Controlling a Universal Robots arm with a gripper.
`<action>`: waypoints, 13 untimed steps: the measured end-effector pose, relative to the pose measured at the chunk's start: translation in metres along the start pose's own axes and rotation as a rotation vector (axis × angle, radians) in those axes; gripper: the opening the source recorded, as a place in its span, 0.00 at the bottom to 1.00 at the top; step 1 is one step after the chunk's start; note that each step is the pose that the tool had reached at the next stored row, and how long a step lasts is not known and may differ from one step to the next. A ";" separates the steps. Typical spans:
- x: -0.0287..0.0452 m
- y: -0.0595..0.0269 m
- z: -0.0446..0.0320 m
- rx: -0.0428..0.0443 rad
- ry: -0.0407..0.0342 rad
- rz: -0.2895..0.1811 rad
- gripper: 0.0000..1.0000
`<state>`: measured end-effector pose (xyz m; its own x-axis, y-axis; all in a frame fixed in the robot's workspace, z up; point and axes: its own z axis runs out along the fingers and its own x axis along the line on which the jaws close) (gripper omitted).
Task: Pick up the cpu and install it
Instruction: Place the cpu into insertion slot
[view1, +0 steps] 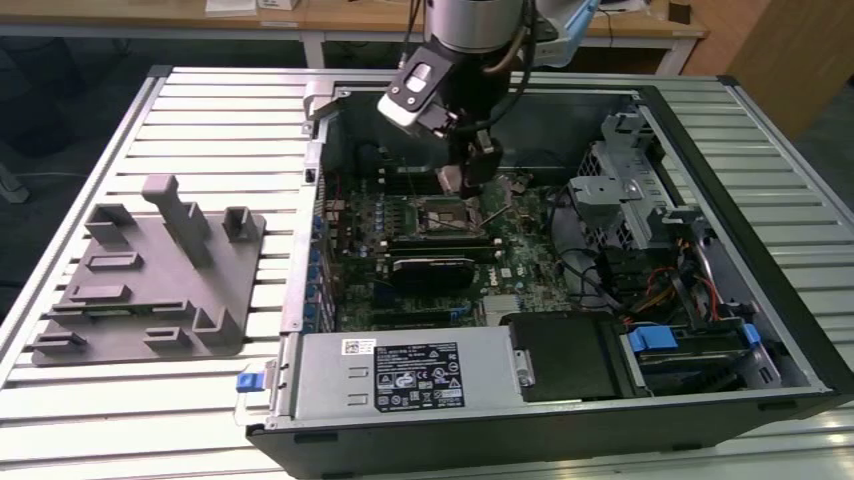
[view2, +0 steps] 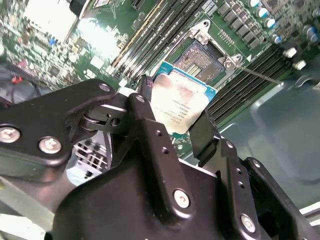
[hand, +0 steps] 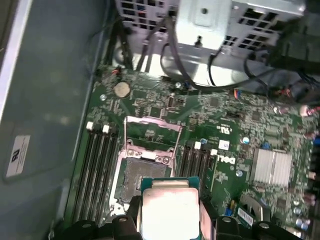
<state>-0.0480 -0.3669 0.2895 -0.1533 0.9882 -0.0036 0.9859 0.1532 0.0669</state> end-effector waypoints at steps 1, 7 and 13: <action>0.0000 0.0000 0.0002 0.0001 -0.0013 0.019 0.55; 0.0000 -0.0003 0.0037 0.0006 -0.0085 0.126 0.55; 0.0001 -0.0008 0.0125 0.0007 -0.0120 0.181 0.55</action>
<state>-0.0481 -0.3669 0.2771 0.0277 0.9996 -0.0034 0.9974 -0.0274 0.0669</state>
